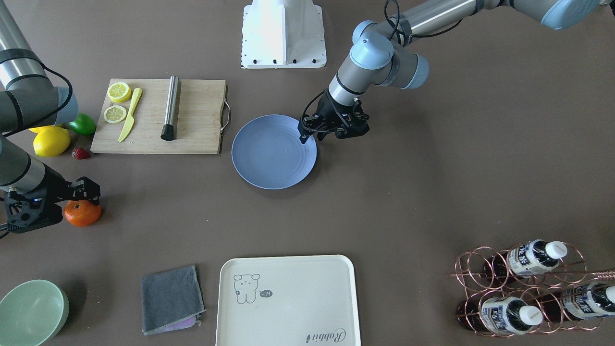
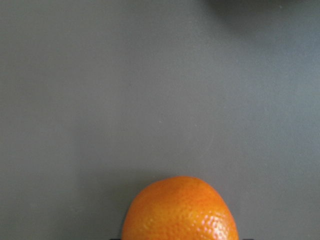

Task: Pick orange to plate
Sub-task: 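Push the blue plate inward with the left gripper while the right descends to the tangerine, then grasp and lift the tangerine with the right gripper while the left gripper withdraws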

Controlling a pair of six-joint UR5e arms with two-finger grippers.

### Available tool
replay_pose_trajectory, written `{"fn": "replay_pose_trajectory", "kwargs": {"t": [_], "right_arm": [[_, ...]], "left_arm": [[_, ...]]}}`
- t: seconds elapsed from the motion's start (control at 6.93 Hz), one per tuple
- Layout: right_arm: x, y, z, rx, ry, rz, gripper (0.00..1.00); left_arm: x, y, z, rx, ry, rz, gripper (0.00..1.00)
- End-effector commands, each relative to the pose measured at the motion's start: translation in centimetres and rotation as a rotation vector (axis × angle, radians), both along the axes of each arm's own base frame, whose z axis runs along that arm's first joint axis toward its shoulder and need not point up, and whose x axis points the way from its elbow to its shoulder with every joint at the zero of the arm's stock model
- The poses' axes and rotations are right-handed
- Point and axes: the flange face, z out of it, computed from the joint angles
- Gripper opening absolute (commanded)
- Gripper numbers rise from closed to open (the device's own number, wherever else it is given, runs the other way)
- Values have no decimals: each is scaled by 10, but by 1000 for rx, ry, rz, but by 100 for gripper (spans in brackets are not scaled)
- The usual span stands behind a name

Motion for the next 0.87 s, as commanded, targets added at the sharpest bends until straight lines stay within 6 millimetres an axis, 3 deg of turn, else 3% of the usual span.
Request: {"fn": "replay_pose_trajectory", "kwargs": {"t": [0.0,0.14,0.29,0.43,0.58,0.72], "right_arm": [[-10,-7,-19,8,-18,8,0],[-19,-19,-65,15,-63,41,0],[-28,-13,-125,-24,-112,101,0],[-49,17,-193,-68,-137,118,0],[-77,61,-245,-114,-171,152,0],[-129,99,-282,-139,-181,208,0]], "left_arm": [[-4,-3,-1,2,3,-6,96],[-17,-10,-13,14,27,-24,96],[-49,-29,-21,29,49,-69,96],[-74,-39,1,102,9,-61,96],[-98,-57,29,183,-53,-54,96],[-129,-71,68,250,-120,-10,96]]}}
